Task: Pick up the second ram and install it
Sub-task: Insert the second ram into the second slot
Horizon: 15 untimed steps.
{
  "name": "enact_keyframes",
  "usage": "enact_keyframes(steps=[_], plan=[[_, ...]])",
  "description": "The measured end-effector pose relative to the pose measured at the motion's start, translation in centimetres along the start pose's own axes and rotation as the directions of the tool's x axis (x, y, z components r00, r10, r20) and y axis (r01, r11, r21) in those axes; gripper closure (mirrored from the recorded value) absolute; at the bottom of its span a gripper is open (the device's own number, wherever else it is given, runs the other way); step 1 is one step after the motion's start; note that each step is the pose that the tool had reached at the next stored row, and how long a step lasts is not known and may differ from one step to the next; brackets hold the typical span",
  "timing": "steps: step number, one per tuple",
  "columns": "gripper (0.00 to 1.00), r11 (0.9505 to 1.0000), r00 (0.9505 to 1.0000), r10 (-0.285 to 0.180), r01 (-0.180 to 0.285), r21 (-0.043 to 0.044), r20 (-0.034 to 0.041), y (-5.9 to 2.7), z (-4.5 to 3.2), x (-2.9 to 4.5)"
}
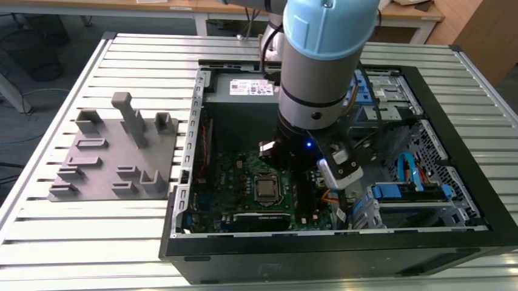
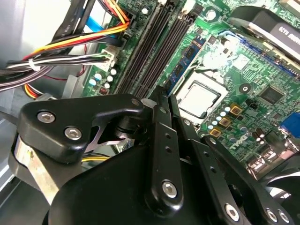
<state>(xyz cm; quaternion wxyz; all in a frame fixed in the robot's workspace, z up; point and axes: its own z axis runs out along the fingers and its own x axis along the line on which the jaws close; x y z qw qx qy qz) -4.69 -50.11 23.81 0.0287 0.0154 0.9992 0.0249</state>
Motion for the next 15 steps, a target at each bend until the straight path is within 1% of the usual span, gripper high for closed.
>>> enact_keyframes(steps=[15], plan=[[0.86,1.0,1.0,0.0,0.0,0.0064,0.0001,-0.07,0.77,0.94]])
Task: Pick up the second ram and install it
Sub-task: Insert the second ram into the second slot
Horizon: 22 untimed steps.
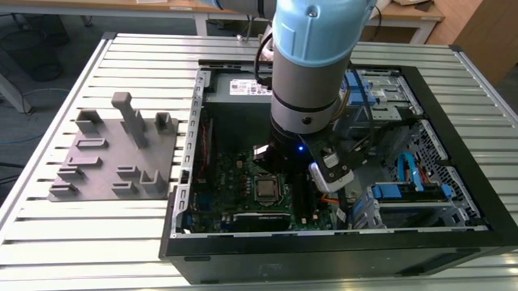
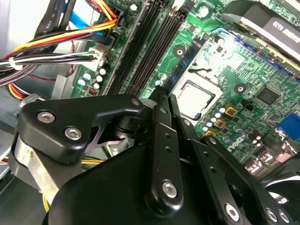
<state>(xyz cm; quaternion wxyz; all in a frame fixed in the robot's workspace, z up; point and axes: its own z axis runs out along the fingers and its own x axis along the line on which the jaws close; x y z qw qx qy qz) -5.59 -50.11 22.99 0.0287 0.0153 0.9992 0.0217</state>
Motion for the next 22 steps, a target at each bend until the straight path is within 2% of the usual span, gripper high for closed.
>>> enact_keyframes(steps=[13,19,22], plan=[[0.86,1.0,1.0,0.0,0.0,0.0073,0.0002,-0.05,0.71,0.6],[0.86,1.0,1.0,-0.001,0.001,0.0078,0.0003,-0.05,0.69,0.6],[0.86,1.0,1.0,0.0,0.0,0.0076,0.0002,-0.02,0.48,0.29]])
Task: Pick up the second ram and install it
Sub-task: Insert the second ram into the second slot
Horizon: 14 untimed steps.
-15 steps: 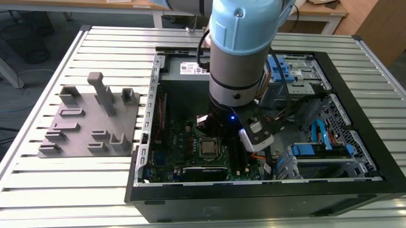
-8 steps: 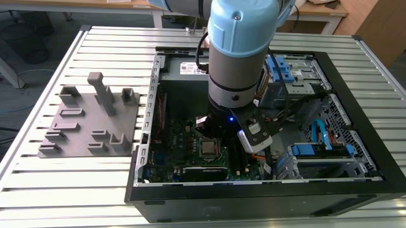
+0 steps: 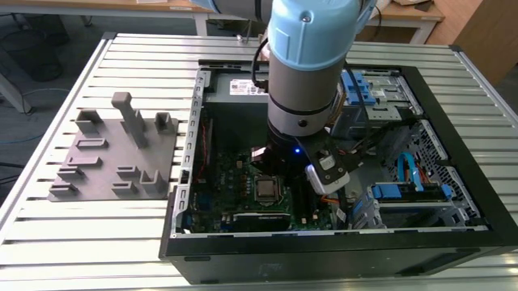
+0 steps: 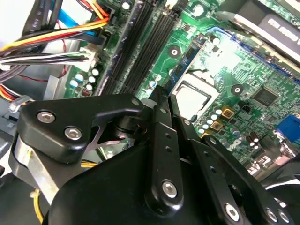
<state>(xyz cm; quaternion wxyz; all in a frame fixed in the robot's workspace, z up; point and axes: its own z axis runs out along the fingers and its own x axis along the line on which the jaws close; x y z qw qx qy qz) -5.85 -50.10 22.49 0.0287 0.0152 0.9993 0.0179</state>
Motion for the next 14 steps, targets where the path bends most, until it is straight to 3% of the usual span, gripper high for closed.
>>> enact_keyframes(steps=[5,11,14], plan=[[0.86,1.0,1.0,0.0,0.0,0.0003,-0.0083,0.04,0.09,-1.6],[0.86,1.0,0.9997,-0.004,0.004,0.0007,-0.0258,0.07,0.26,-2.7],[0.86,0.9999,0.9995,-0.01,0.01,0.0007,-0.0313,0.06,0.39,-2.83]])
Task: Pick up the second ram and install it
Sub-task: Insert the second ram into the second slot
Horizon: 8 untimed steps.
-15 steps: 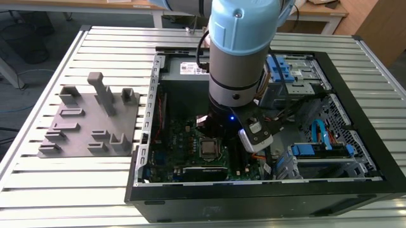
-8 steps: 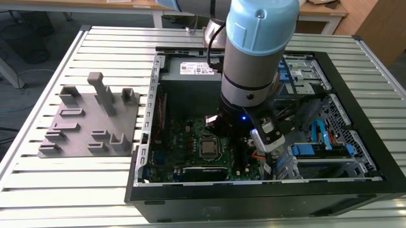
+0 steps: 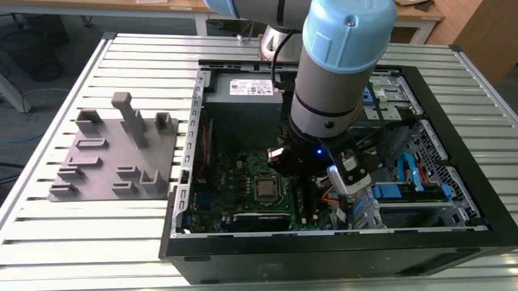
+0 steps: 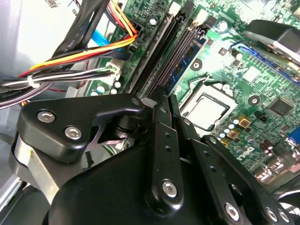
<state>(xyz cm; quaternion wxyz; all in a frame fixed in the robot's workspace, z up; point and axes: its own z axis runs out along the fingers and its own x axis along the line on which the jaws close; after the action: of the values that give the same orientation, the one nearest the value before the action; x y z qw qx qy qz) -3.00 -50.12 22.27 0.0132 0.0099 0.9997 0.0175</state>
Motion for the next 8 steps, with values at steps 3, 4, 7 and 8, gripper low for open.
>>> enact_keyframes(steps=[3,4,7,8], plan=[[0.86,1.0,1.0,-0.007,0.007,-0.0004,-0.0017,0.0,0.08,-0.01],[0.86,0.9999,0.9999,-0.01,0.01,-0.0004,-0.0025,0.0,0.09,-0.04],[0.86,0.9998,0.9998,-0.021,0.021,-0.0007,-0.0047,0.0,0.12,-0.17],[0.86,0.9997,0.9997,-0.025,0.025,-0.0008,-0.0053,0.0,0.13,-0.2]])
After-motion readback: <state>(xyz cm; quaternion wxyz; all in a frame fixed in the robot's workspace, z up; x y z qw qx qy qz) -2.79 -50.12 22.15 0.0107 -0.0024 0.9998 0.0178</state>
